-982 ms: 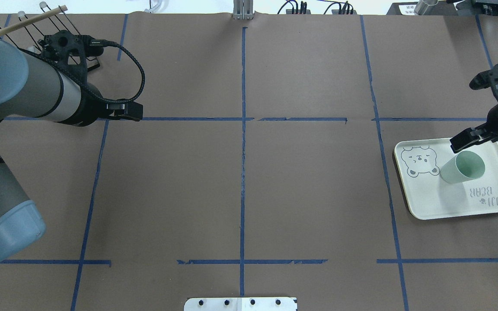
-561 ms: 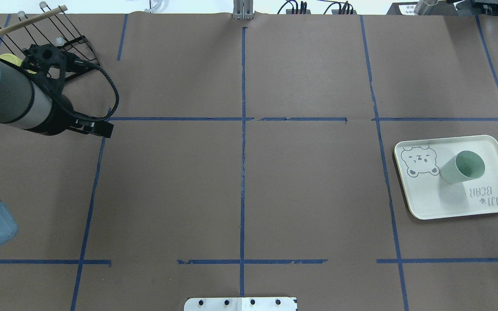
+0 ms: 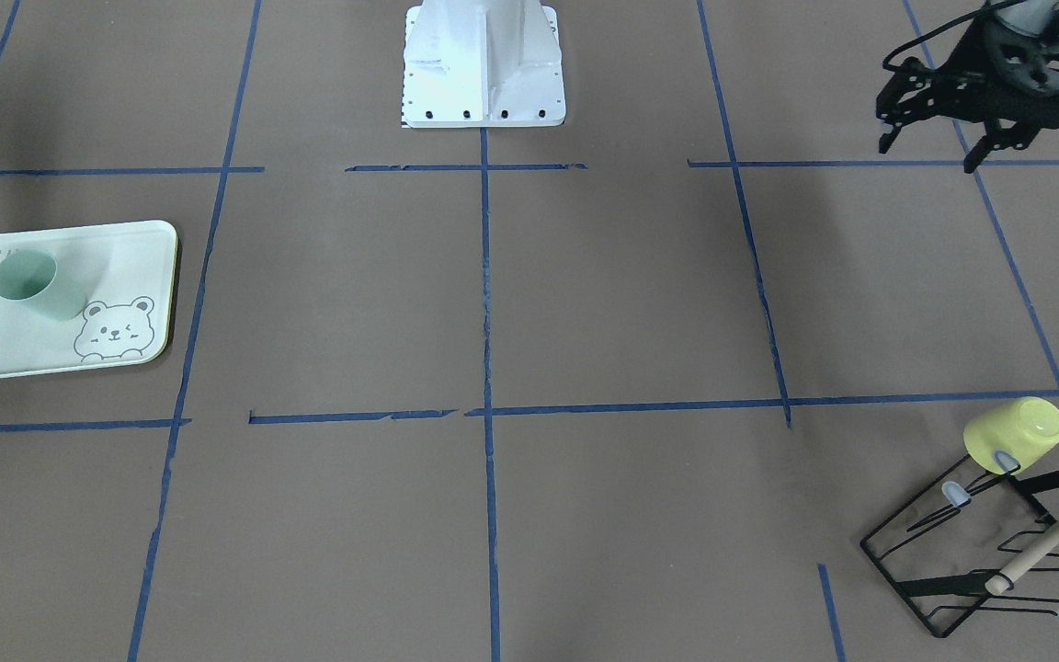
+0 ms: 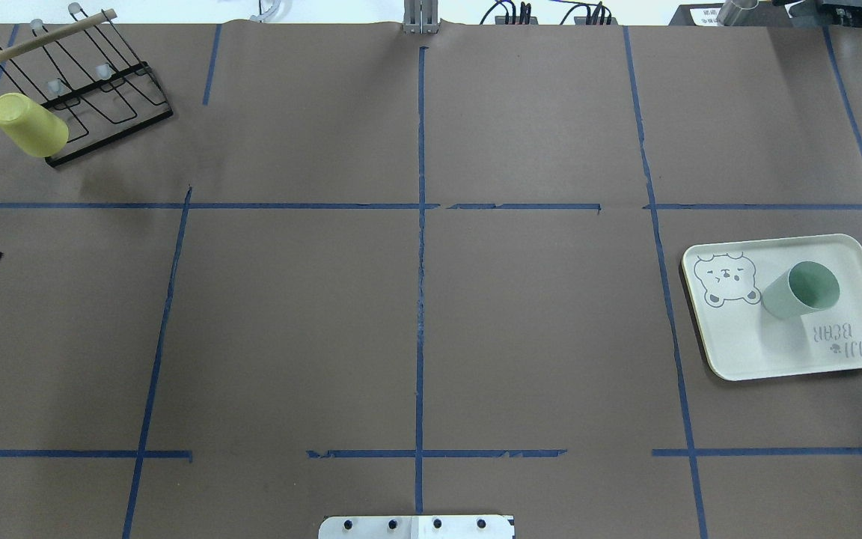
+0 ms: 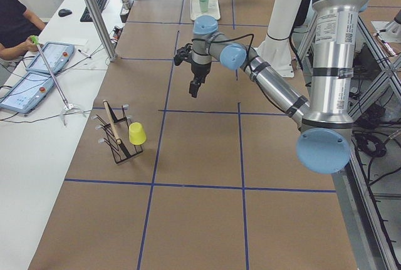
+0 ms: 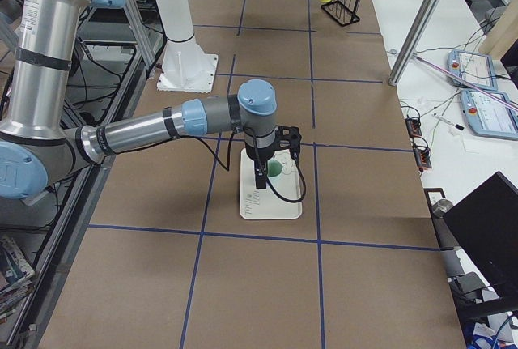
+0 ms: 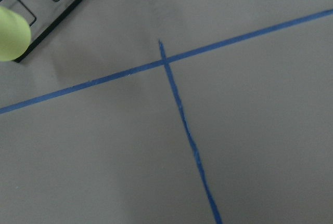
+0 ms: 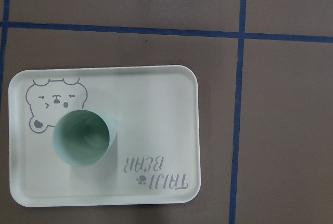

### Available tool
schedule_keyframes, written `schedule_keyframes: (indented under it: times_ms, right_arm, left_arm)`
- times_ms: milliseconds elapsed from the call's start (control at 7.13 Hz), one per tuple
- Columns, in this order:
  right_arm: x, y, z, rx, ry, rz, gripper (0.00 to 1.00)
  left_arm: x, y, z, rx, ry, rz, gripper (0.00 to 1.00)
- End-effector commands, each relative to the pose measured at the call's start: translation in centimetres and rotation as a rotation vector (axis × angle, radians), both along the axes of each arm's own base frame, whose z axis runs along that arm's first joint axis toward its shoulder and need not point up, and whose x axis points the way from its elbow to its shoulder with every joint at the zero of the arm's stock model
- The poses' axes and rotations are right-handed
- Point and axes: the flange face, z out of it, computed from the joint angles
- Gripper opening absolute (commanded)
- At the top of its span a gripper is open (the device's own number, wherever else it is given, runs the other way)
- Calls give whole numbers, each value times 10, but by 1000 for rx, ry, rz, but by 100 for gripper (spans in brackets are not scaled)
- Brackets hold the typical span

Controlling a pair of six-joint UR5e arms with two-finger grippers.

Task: Left arm grabs green cup and hands to right arm on tray

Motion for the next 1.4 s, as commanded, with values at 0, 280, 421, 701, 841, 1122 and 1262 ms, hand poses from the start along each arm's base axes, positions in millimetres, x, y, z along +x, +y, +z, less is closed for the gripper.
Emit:
schedule_keyframes:
  times_ms: [0, 280, 421, 701, 841, 1122, 1262]
  right_arm:
    - [25, 14, 25, 4, 3, -3, 100]
    - [26, 23, 34, -22, -1, 0, 100]
    - [26, 22, 36, -28, -1, -1, 100]
    - [25, 25, 41, -41, 0, -3, 100]
    - [25, 26, 46, -56, 0, 3, 100]
    - [25, 26, 70, -91, 3, -6, 100]
    - [25, 25, 70, -89, 3, -8, 100]
  left_arm:
    - [-76, 0, 77, -19, -1, 40, 100]
    - [-121, -15, 160, -64, 9, 71, 100]
    - [-126, -16, 171, -84, 1, 66, 100]
    - [-161, -11, 211, -170, 5, -16, 100]
    - [-160, -18, 213, -178, 19, -17, 100]
    - [-156, -26, 211, -220, 84, -50, 100]
    - [-155, -27, 211, -211, 80, -49, 100]
